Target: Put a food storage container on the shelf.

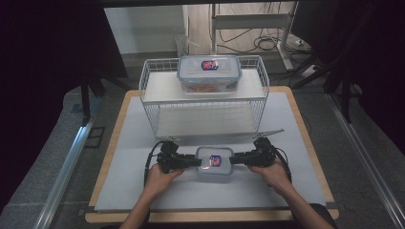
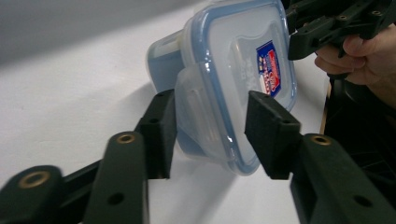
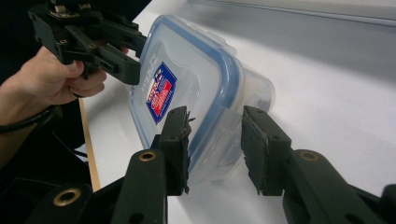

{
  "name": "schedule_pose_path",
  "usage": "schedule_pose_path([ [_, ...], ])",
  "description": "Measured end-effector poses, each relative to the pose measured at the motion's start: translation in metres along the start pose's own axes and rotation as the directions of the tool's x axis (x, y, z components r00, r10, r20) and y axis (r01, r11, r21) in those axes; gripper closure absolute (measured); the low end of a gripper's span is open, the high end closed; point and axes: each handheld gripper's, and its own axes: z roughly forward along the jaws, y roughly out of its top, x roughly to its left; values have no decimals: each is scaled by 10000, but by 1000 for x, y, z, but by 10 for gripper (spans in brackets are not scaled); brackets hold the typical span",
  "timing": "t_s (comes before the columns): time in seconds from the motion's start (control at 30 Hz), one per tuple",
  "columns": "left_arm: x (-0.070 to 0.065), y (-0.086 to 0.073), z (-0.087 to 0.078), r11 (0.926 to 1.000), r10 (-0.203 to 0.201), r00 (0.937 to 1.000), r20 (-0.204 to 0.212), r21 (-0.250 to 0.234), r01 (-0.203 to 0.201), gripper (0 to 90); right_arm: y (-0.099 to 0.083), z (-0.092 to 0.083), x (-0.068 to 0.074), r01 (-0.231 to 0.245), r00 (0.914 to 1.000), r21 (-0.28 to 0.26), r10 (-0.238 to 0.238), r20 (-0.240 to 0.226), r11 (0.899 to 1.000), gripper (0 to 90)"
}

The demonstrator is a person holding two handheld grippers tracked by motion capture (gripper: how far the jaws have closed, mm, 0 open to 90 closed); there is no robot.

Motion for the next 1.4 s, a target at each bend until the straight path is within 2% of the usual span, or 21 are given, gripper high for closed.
schedule_pose_path([
  [0.1,2,0,0,10000,-13,10000,4,-6,13,494,0,0,-1,-51,10000,-6,51,-57,10000,620],
  [0.23,7,0,1,9999,-91,9993,353,44,90,472,0,0,-1,-26,10000,-5,26,-68,10000,620],
  [0.33,9,0,1,10000,-96,9981,611,34,94,505,0,0,-1,-17,10000,-8,17,-74,10000,620],
  [0.53,10,-1,1,10000,-22,9971,761,33,20,523,-1,-1,-1,36,9999,-4,-36,-98,10000,622],
  [0.63,9,-2,1,10000,-14,9973,733,17,13,527,-2,0,-1,-1,9999,-28,0,-158,10000,613],
  [0.77,9,-2,1,10000,-69,9974,717,-2,69,528,-5,6,-2,-27,9997,140,30,-223,9999,515],
  [0.9,8,-4,1,9998,-175,9973,710,-41,178,529,-8,8,-3,-302,9990,100,305,-333,9995,497],
  [1.07,3,-7,0,9994,-322,9979,565,-103,329,539,-9,6,-6,-885,9941,34,885,-632,9961,559],
  [1.4,-5,-8,-2,9974,-712,9967,382,-99,716,551,-9,5,-4,-929,9935,-92,921,-675,9956,571],
])
